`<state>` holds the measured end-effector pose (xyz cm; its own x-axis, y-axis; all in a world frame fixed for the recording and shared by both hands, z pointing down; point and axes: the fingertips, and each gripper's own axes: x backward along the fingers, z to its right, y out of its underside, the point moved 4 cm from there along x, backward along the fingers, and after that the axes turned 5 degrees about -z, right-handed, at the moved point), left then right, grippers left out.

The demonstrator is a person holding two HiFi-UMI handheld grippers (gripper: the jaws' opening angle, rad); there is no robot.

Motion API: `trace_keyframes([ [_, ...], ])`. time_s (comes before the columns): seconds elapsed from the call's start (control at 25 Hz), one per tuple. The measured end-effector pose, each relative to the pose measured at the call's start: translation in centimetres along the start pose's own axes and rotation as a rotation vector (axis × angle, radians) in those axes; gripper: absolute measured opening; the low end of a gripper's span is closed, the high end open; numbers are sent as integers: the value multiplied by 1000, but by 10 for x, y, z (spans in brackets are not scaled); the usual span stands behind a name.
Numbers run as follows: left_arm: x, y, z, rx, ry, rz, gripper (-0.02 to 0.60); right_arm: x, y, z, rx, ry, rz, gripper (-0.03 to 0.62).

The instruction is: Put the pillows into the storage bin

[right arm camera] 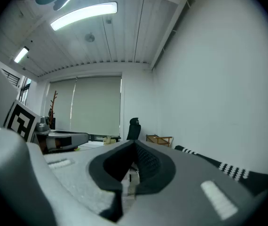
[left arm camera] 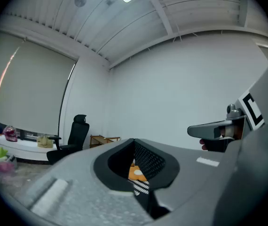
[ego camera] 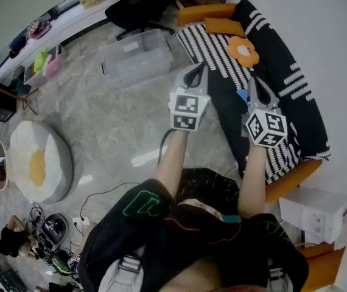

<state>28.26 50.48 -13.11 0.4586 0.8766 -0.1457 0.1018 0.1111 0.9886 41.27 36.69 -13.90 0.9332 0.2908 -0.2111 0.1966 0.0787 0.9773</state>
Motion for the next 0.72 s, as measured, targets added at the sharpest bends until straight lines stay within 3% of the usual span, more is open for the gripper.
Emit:
trace_keyframes([
  [0.32,9,6,-25,9,-37,0,8,-1,-5,-5,-55,16,84,3],
  [0.72,0,20,-41,34,-58,-15,8,-19,7,5,-70,23,37,3],
])
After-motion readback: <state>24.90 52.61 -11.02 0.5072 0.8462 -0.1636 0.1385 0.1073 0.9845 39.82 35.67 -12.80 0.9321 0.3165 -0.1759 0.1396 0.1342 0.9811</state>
